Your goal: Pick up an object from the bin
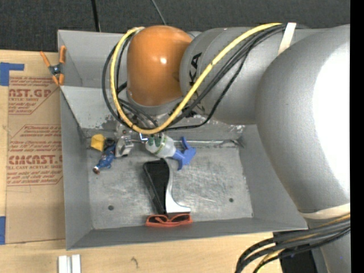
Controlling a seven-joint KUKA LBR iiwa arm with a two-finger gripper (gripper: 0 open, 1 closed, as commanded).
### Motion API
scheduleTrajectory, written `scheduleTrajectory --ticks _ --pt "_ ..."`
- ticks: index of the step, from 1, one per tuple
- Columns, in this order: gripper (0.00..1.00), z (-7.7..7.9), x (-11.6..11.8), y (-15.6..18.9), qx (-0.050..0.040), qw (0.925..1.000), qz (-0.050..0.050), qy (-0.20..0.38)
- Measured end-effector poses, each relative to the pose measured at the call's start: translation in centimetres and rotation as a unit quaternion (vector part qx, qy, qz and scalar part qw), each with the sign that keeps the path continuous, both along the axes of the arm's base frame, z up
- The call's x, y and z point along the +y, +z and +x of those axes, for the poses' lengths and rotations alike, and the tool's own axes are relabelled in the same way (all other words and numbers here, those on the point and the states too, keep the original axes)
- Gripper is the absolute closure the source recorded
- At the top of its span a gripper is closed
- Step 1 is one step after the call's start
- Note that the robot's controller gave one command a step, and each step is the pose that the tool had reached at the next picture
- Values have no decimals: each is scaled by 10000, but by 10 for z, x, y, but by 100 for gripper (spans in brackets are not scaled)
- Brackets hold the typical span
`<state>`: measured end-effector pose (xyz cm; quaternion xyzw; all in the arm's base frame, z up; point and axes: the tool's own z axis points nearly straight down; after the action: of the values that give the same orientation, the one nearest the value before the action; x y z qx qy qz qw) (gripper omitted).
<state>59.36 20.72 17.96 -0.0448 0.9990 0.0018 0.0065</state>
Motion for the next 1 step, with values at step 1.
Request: scheduleTrajectory --ticks 1 --pt "100 -3 1 -14 28 10000 -9 23"
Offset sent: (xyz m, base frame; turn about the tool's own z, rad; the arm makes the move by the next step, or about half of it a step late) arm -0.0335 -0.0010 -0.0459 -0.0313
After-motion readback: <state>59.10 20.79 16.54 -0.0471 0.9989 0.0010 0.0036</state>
